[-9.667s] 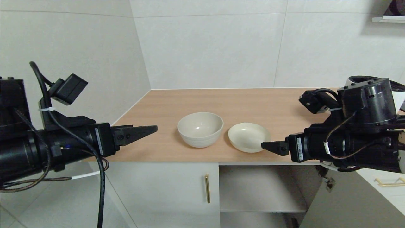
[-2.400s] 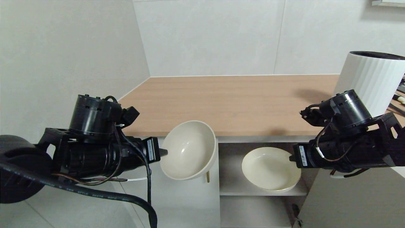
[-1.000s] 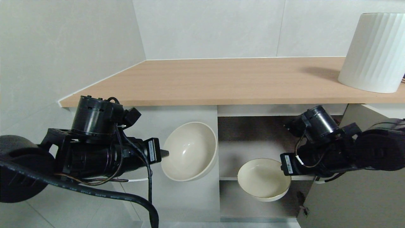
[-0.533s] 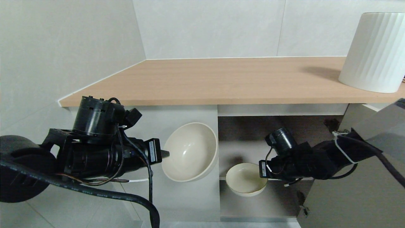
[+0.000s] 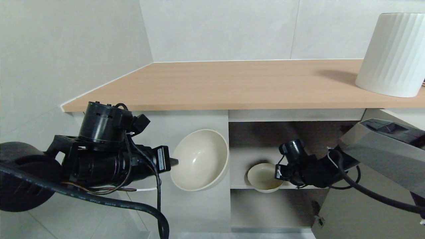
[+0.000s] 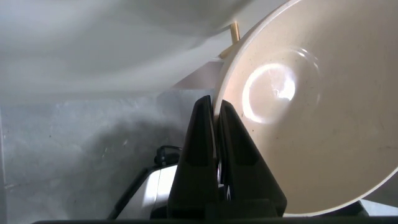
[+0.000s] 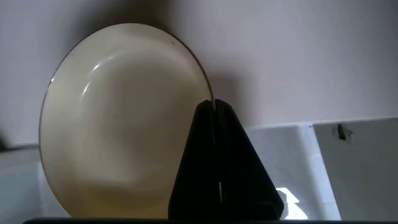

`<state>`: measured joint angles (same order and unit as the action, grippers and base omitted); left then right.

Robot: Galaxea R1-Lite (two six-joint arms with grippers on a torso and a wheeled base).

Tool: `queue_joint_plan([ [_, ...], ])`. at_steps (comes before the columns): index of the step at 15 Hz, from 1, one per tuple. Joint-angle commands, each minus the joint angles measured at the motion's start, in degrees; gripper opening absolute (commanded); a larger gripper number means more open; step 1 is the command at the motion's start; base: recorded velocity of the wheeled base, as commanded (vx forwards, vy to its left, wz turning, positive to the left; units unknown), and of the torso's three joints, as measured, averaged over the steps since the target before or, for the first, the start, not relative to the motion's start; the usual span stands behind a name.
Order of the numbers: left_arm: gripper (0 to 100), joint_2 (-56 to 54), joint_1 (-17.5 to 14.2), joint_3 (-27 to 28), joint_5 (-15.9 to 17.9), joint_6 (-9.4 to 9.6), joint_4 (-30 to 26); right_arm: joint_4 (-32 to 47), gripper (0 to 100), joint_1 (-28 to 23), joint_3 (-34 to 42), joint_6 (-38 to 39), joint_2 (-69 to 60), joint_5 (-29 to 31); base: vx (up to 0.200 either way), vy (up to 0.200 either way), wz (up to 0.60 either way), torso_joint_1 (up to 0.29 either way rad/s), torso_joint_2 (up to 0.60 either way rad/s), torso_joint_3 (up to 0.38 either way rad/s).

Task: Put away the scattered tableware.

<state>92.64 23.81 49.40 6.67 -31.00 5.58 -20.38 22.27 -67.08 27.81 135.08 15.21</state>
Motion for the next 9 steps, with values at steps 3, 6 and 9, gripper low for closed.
queue_joint_plan([
  [3, 0, 0.44, 0.01, 0.00, 0.01, -0.02, 0.04, -0.10, 0, -1.71, -2.52, 0.05, 3.34, 2.54, 0.000, 0.000, 0.00, 0.000, 0.00, 0.000],
  [6, 0, 0.62, 0.01, 0.00, 0.01, -0.02, 0.04, -0.10, 0, -2.41, -4.90, 1.46, 4.31, 3.68, 0.000, 0.000, 0.00, 0.000, 0.00, 0.000],
  [9, 0, 0.97, 0.01, 0.00, 0.01, -0.02, 0.04, -0.10, 0, -2.58, -6.04, 1.55, 5.10, 4.47, 0.000, 0.000, 0.00, 0.000, 0.00, 0.000],
])
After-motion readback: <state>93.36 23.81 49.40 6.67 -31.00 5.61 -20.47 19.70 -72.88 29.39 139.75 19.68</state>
